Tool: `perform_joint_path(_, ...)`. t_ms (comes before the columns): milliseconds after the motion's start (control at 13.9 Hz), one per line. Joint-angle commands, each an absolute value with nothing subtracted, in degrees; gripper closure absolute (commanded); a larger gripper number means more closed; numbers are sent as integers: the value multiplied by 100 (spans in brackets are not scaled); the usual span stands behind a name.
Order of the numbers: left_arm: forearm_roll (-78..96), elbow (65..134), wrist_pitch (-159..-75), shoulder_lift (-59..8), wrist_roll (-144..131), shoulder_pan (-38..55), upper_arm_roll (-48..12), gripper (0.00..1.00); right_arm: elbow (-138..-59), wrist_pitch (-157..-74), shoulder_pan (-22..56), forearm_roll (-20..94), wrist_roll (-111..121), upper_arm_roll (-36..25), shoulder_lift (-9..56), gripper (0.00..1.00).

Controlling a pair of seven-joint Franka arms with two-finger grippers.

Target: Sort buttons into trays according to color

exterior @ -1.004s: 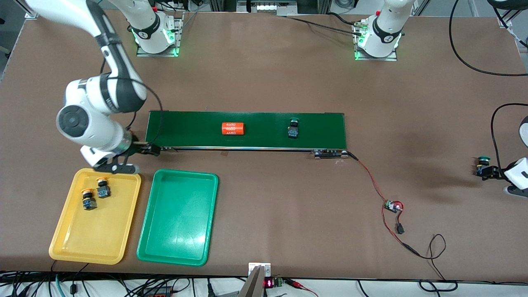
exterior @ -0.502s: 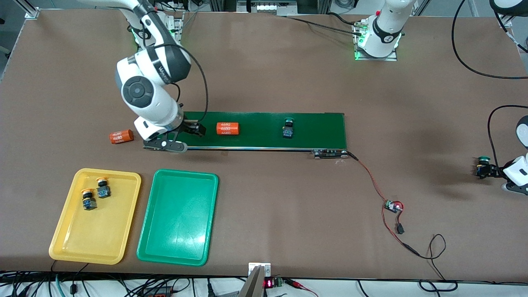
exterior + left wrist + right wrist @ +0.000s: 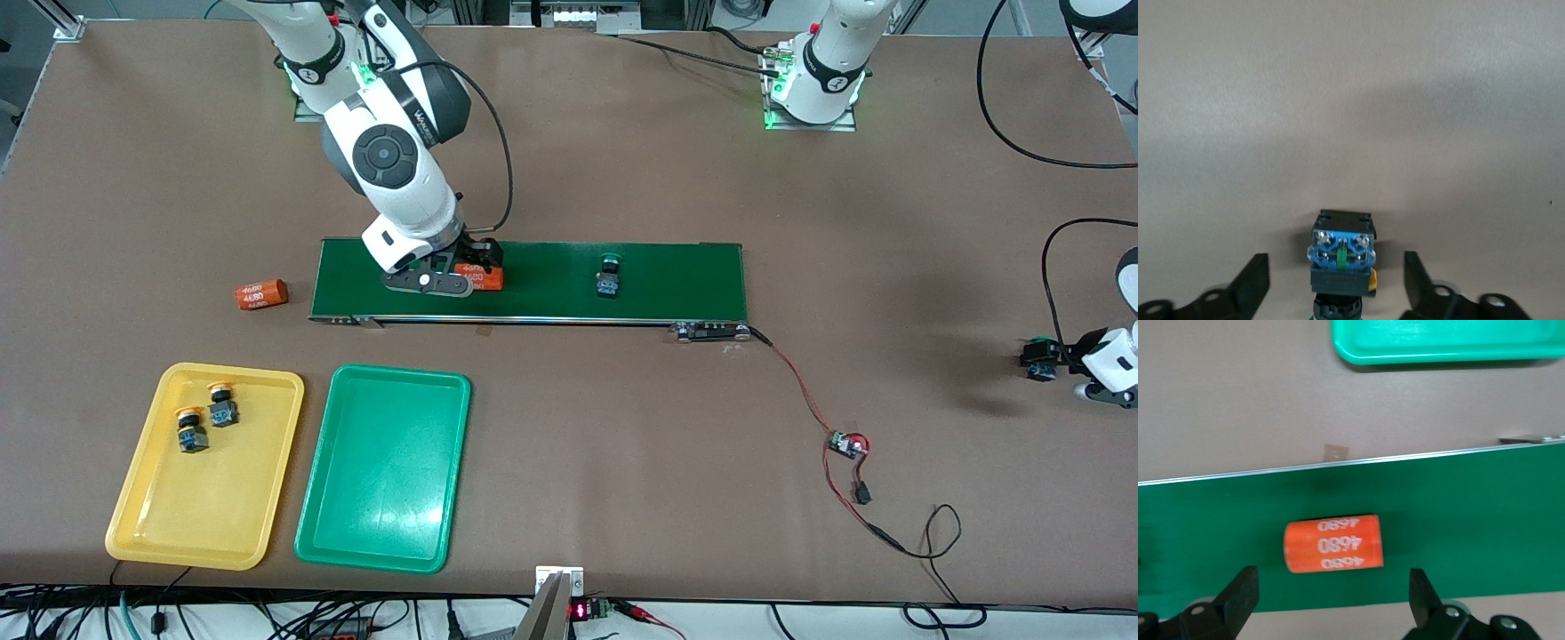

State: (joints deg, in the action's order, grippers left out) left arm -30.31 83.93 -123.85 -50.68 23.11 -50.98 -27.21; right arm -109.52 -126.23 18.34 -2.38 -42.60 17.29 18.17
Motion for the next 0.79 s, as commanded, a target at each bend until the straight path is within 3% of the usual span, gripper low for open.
perform_joint_path(0, -2927, 8385, -12269, -5019, 2408, -5159, -2830, 44, -11039, -12971, 1959, -351, -4307, 1723, 1863, 0)
perform_joint_path(143, -2927, 8350, -12287, -5036, 2365, -5133, -2830, 54, -11039, -13017, 1995, -518, -4298, 1714, 1898, 0)
perform_joint_path(359, -2883, 8350, -12243, -4966, 2390, -5115, -2874, 77, -11057, -12999, 2021, -519, -4333, 1723, 1916, 0)
perform_joint_path(717, -2900, 8131, -11112, -4554, 2355, -5124, -3488, 79, -11057, -12964, 2065, -501, -4333, 1688, 1942, 0)
